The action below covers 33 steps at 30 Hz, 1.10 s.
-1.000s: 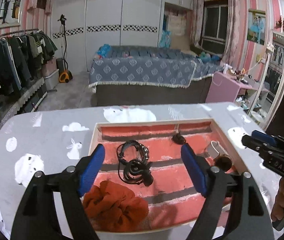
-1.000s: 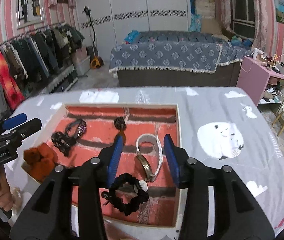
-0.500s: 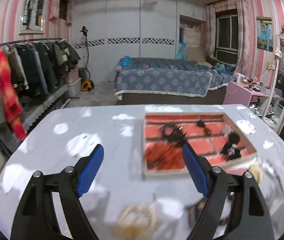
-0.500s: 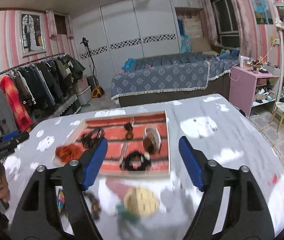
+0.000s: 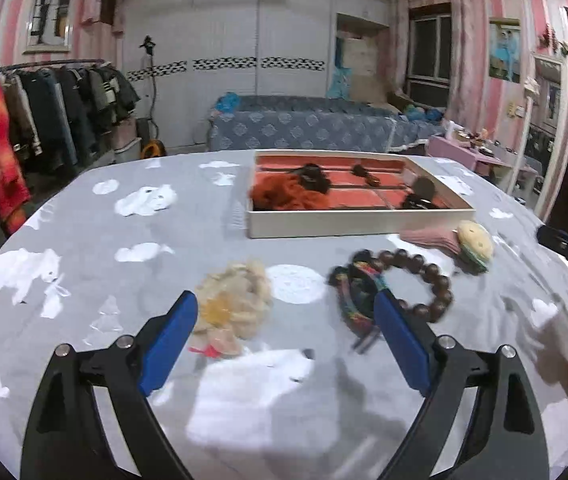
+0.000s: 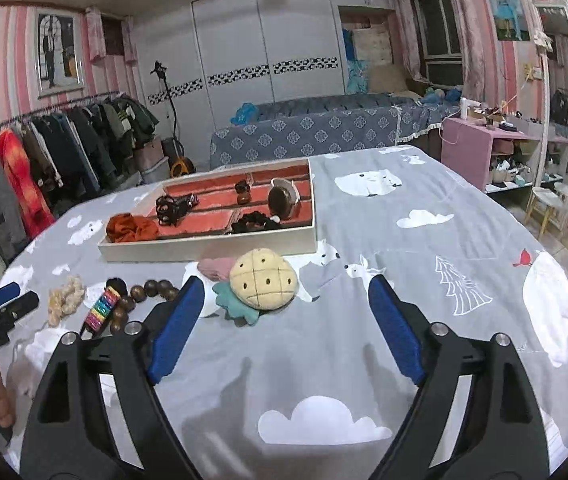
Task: Organize jewelry
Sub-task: 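Withdraw both tools from the tray back toward the remaining jewelry, then grasp the rainbow beaded clip with the left tool while the right tool grasps the plush pineapple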
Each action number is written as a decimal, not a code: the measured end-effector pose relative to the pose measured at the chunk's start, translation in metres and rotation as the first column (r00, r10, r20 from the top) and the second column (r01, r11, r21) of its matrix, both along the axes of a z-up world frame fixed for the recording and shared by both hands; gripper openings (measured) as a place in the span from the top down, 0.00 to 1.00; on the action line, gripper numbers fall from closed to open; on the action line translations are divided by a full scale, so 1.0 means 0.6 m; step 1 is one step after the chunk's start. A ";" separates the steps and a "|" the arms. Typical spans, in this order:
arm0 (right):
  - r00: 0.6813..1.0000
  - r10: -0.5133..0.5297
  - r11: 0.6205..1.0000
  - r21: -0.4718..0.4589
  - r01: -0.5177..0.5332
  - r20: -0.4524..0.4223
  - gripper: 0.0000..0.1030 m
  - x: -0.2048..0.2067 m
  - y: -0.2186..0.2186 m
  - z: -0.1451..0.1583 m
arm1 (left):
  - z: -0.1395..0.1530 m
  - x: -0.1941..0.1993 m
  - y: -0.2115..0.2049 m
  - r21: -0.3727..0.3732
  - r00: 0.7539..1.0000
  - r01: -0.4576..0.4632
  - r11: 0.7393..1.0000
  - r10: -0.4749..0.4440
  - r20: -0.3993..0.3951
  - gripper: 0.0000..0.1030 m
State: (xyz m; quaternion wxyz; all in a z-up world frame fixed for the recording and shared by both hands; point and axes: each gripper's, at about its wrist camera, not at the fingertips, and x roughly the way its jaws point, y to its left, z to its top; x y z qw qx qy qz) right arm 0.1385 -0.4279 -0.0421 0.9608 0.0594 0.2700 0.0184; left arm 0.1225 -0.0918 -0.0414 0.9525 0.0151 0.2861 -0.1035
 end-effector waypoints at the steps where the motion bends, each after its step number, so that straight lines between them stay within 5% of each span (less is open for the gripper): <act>1: 1.000 0.002 1.000 -0.002 -0.002 -0.004 0.20 0.002 0.002 -0.001 | 0.000 -0.004 -0.009 0.006 1.000 0.011 1.000 -0.011 0.002 0.14; 20: 0.999 0.035 0.999 0.005 -0.035 -0.011 0.18 0.004 0.000 -0.006 | -0.031 0.010 -0.087 0.137 0.991 0.115 0.984 -0.105 -0.079 0.14; 26: 0.999 0.039 0.999 0.005 -0.038 -0.018 0.17 0.004 0.001 -0.008 | -0.060 0.043 -0.102 0.213 0.980 0.099 0.972 -0.058 -0.189 0.15; 33: 0.996 0.054 0.998 -0.014 -0.055 -0.068 0.14 0.021 0.012 -0.018 | -0.071 0.086 -0.109 0.254 0.978 0.079 0.964 -0.026 -0.207 0.15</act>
